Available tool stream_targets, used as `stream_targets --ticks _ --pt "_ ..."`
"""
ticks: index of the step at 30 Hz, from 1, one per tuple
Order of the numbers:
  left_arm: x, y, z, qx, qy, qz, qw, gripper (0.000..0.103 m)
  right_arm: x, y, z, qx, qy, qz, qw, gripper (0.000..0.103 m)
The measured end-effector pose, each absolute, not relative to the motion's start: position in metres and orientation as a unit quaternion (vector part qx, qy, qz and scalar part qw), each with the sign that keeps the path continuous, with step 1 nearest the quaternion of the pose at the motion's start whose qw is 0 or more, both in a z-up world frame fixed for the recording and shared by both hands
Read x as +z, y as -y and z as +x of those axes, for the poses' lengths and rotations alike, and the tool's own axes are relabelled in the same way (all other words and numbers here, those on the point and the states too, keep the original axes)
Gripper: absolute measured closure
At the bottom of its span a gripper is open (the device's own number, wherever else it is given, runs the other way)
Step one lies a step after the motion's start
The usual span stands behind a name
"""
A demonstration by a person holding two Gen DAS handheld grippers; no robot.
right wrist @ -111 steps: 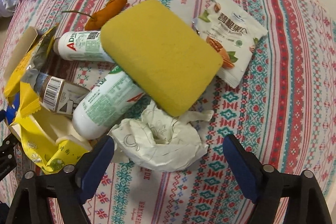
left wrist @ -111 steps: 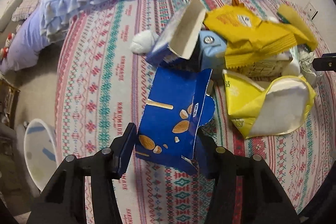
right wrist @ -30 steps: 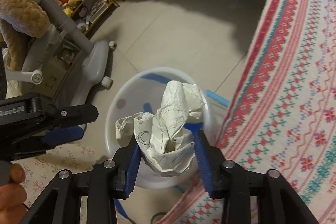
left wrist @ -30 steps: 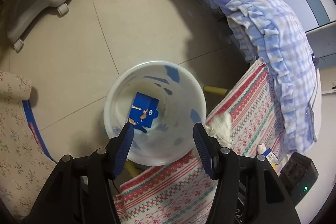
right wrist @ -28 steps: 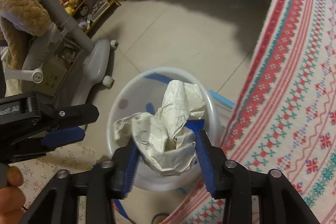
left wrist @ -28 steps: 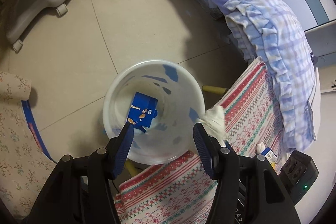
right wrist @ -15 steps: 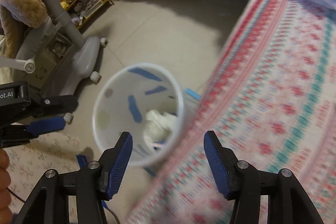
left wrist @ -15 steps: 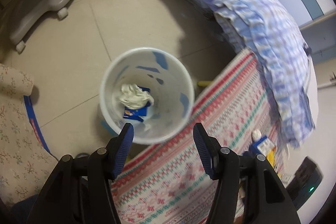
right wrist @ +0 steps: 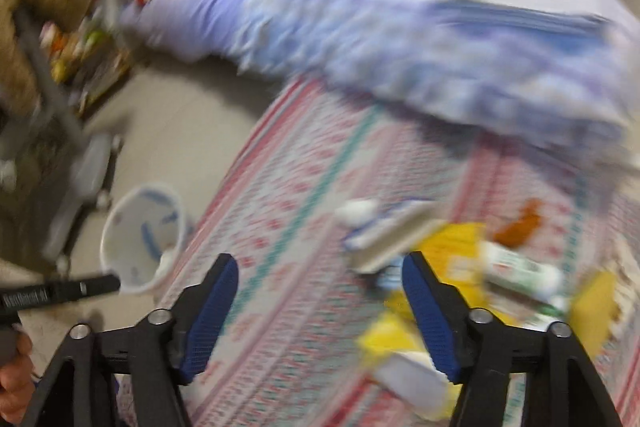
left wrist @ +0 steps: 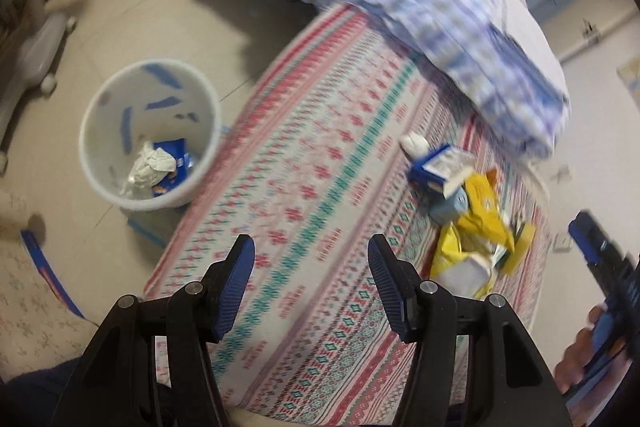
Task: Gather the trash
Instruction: 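Grasp the yellow chip bag with the left tool while the right tool grasps the yellow sponge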
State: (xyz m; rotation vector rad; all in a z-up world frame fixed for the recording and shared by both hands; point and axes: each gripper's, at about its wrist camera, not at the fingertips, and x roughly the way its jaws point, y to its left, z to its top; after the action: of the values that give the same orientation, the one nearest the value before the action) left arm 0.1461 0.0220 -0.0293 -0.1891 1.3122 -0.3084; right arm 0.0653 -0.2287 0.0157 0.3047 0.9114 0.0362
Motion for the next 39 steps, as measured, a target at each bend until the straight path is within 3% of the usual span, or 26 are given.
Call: stream_targets --ticks 5,11,28,31,32,33,39 --pt "-0.039 0.026 0.141 -0.184 -0.606 -0.058 0.772 0.041 0.000 0.310 0.039 -0.061 -0.432 0.237 0.868 0.029" --pt "-0.053 0.083 0.143 -0.197 -0.598 -0.025 0.776 0.041 -0.029 0.346 0.034 -0.096 -0.473 0.253 0.838 0.029" --pt "-0.112 0.167 0.169 -0.265 -0.653 -0.207 0.678 0.041 -0.039 0.372 0.017 -0.128 -0.490 0.252 0.825 0.029" --pt "-0.123 0.167 0.172 -0.267 -0.656 -0.249 0.661 0.048 -0.039 0.372 0.017 -0.129 -0.489 0.257 0.823 0.029" --pt "-0.126 0.167 0.172 -0.270 -0.654 -0.260 0.657 0.063 -0.040 0.372 0.018 -0.127 -0.491 0.259 0.822 0.029" --pt "-0.126 0.168 0.172 -0.273 -0.653 -0.263 0.655 0.067 -0.041 0.371 0.019 -0.124 -0.493 0.261 0.821 0.029" --pt "-0.116 0.168 0.172 -0.284 -0.630 -0.239 0.682 0.080 -0.046 0.372 0.025 -0.110 -0.498 0.281 0.813 0.029"
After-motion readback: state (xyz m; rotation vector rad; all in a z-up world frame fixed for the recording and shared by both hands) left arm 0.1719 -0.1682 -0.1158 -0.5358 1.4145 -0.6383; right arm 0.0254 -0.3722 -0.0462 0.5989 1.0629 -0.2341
